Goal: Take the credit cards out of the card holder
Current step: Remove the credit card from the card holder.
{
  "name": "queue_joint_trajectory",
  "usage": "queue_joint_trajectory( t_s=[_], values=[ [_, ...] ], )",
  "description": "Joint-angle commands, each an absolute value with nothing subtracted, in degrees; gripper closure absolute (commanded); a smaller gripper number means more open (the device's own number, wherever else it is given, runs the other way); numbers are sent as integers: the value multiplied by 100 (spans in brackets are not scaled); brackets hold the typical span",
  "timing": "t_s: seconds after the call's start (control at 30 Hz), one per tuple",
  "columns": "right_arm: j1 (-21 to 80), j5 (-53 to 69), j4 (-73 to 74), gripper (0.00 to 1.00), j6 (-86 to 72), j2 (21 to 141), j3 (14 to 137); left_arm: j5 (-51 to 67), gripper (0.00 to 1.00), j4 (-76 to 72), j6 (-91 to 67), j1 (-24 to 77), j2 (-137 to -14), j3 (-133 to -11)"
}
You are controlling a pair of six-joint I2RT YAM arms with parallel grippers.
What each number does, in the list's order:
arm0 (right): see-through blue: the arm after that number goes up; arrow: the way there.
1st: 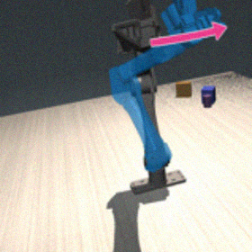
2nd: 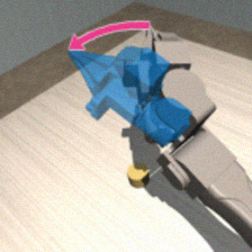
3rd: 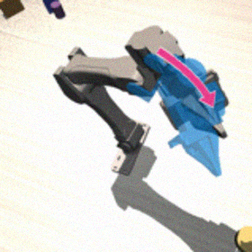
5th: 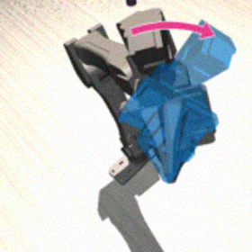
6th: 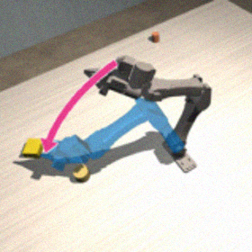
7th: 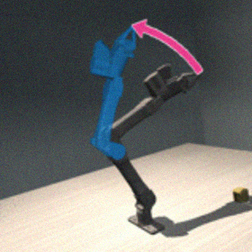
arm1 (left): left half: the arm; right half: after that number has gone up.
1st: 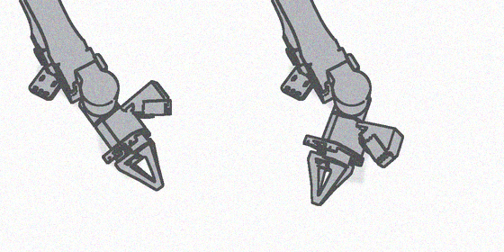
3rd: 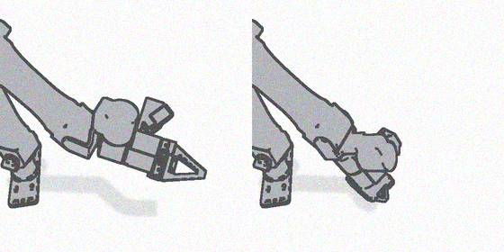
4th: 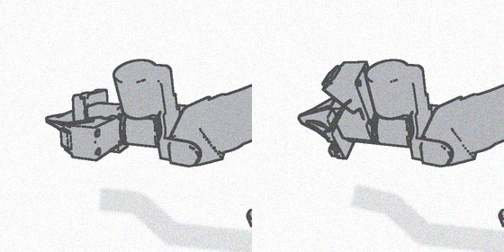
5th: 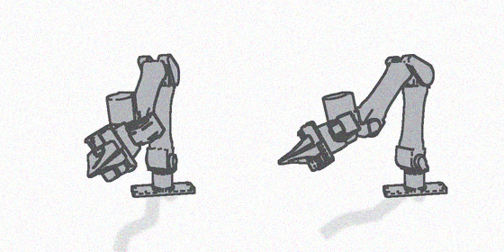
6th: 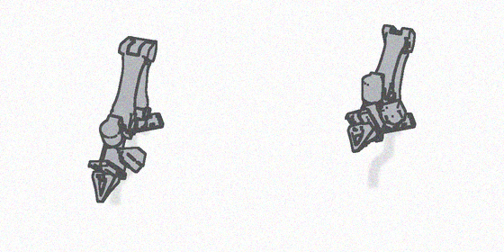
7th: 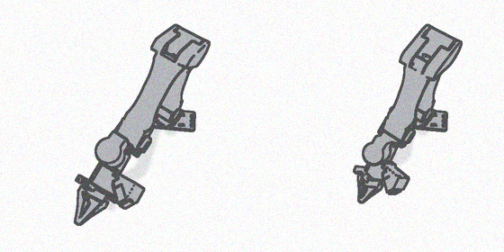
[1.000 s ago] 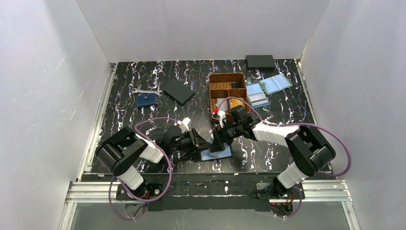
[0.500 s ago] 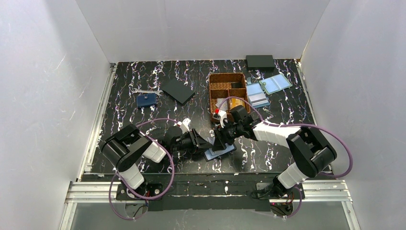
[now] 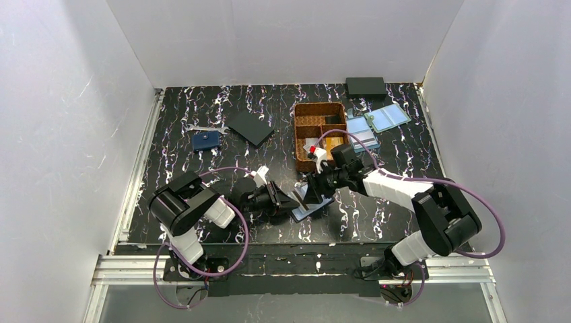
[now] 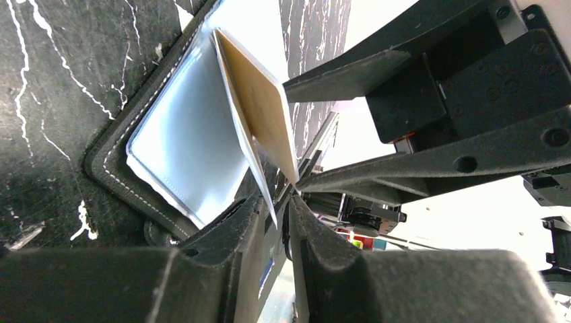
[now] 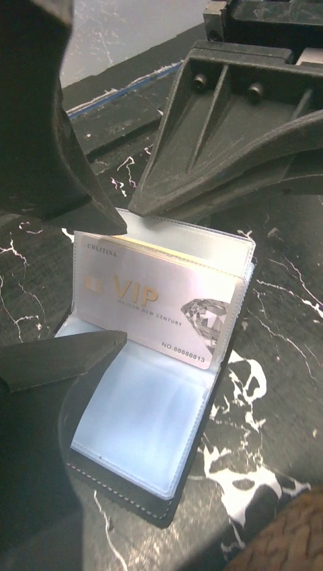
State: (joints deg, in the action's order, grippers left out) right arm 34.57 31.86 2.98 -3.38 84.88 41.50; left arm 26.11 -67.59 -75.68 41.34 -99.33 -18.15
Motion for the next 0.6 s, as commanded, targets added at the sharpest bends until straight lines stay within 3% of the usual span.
queue_joint_trajectory(
  t_s=[0.0, 0.1, 0.23, 0.57],
  values=[
    [3339, 2919, 246, 38, -237, 8275, 4333, 2743, 88, -6949, -7550, 4082, -10053, -1904],
    [3285, 2750, 267, 38, -237, 8247, 4342, 2764, 95, -6967, -7565, 4063, -10152, -1948],
    [3188, 2527, 299, 38, -211, 8147, 4342, 2793, 95, -6970, -7564, 4026, -10281, -2010],
    [2944, 2048, 301, 38, -184, 7977, 4324, 2891, 75, -7005, -7592, 3961, -10553, -2375]
  ],
)
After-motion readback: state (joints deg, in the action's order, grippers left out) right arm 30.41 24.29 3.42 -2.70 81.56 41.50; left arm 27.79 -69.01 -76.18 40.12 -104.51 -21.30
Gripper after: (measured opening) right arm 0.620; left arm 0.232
